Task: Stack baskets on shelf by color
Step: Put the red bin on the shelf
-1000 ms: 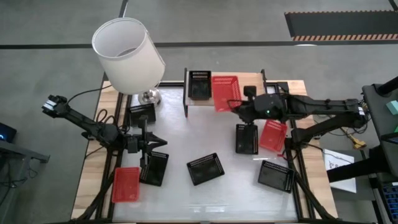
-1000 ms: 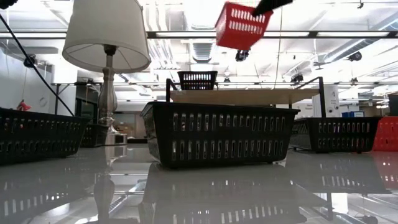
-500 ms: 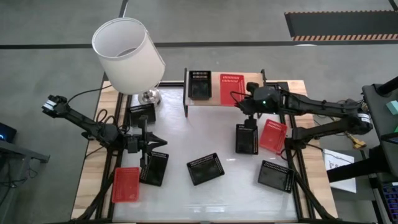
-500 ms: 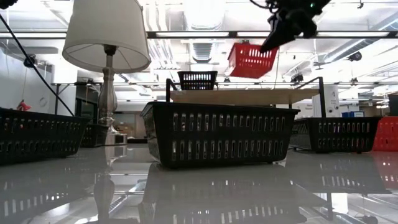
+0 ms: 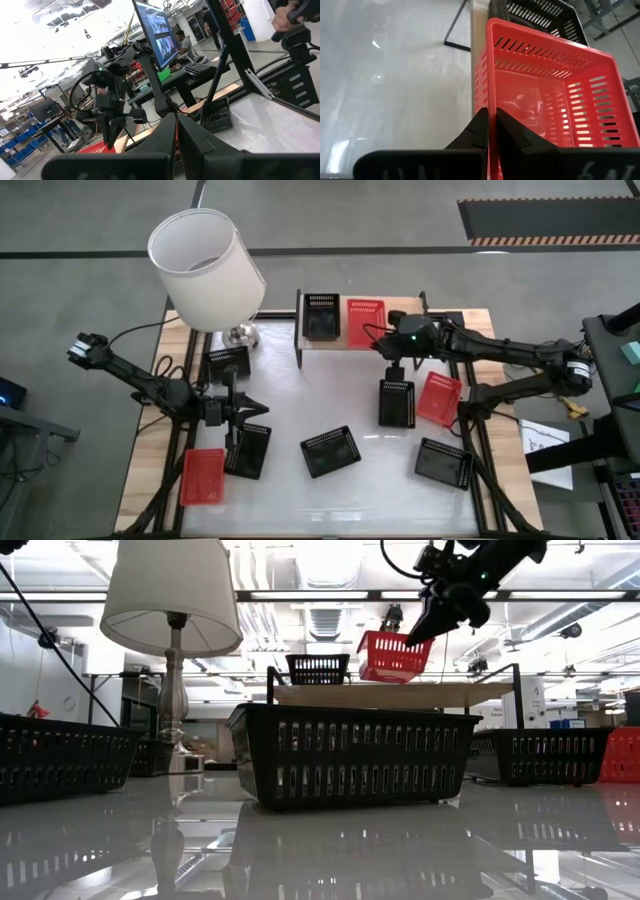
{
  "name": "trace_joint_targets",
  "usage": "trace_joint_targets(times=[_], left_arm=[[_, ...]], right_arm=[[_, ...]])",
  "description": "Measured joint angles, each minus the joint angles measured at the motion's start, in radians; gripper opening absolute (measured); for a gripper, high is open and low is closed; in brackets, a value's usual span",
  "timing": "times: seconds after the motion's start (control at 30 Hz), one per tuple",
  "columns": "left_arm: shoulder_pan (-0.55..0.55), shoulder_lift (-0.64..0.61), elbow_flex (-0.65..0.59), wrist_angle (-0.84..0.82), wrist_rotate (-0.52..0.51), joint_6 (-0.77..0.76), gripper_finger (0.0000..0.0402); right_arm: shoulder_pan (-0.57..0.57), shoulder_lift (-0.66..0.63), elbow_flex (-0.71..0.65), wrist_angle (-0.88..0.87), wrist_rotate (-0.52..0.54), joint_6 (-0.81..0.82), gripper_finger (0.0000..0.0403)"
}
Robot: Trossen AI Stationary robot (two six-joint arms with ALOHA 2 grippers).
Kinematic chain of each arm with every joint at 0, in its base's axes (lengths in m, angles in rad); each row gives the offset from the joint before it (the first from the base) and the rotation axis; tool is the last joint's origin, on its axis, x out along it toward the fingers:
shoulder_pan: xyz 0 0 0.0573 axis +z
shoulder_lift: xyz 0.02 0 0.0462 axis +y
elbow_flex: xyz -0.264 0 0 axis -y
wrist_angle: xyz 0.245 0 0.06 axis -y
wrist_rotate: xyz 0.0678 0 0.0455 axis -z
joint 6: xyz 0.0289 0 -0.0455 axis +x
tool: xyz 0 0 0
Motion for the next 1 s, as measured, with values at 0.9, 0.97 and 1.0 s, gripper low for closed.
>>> trace_joint_targets(times=[0.9, 0.97, 1.0], left_arm=[[0.000, 0.000, 0.000, 0.000, 0.000, 0.000, 0.0000], [0.000, 0.000, 0.000, 0.000, 0.000, 0.000, 0.0000], [0.000, 0.000, 0.000, 0.000, 0.000, 0.000, 0.0000]], right_arm=[[-0.079, 0.129, 0.080, -0.010, -0.022, -0.030, 0.0019], [-0.079, 0.129, 0.080, -0.010, -0.022, -0.030, 0.0024], [-0.079, 0.129, 0.080, -0.009, -0.022, -0.030, 0.0026]])
